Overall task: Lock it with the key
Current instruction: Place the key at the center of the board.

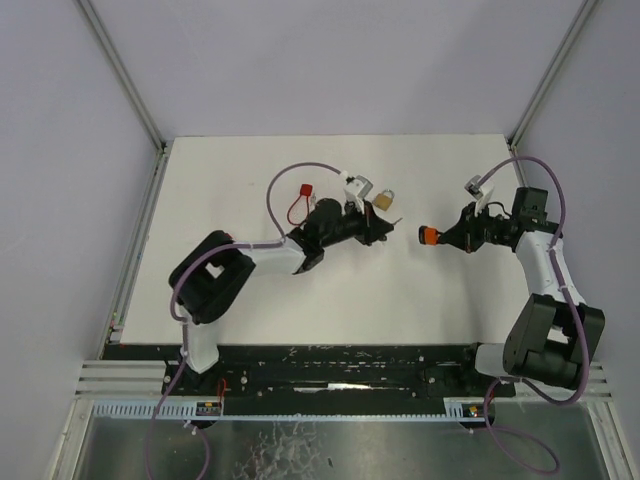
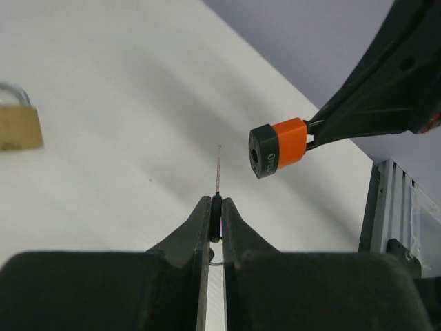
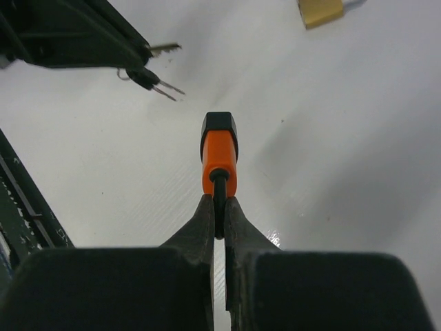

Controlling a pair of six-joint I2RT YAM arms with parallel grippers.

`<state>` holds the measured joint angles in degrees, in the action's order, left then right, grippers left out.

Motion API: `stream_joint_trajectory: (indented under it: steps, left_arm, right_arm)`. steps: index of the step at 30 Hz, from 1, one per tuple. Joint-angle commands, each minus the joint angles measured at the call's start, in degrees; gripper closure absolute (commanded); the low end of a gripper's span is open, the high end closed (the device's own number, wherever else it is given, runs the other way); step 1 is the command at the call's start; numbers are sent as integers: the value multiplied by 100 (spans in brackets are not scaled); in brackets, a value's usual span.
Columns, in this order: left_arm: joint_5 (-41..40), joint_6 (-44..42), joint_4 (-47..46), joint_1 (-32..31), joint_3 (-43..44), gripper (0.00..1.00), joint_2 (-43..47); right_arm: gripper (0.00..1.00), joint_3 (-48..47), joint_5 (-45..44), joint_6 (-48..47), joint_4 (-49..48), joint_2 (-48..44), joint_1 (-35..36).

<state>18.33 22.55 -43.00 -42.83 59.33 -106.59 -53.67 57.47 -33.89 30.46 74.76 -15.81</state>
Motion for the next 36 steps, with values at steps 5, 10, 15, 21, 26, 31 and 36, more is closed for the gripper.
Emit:
stream_joint_trajectory:
  steps: [5, 10, 15, 21, 26, 31, 36]
  left_arm:
    - [-607, 1329, 1400, -294, 1379, 100, -1397]
    - [-706, 1376, 2153, -392, 2288, 96, -1993]
    - [-741, 1313, 2589, -435, 2889, 77, -2448]
    - [-1357, 705, 2703, -520, 2824, 58, -2160]
    - [-2020, -341, 1766, -533, 1591, 55, -874]
    - [-1994, -1508, 497, -548, 45, 41, 743]
    - [-1992, -1893, -377, -502, -1165, 4, 1935]
  right_arm:
    - [100, -351, -331, 1593, -496, 977, -352]
    - [96, -219, -398, 2083, -886, 1451, -496]
    - [90, -197, -391, 2242, -921, 1805, -493]
    - [73, -379, -523, 2055, -573, 2033, -497]
    - [53, -459, -917, 1836, -437, 1790, -493]
    - [46, -367, -1465, 1521, -511, 927, -493]
    - [44, -140, -1889, 1229, -715, -14, -493]
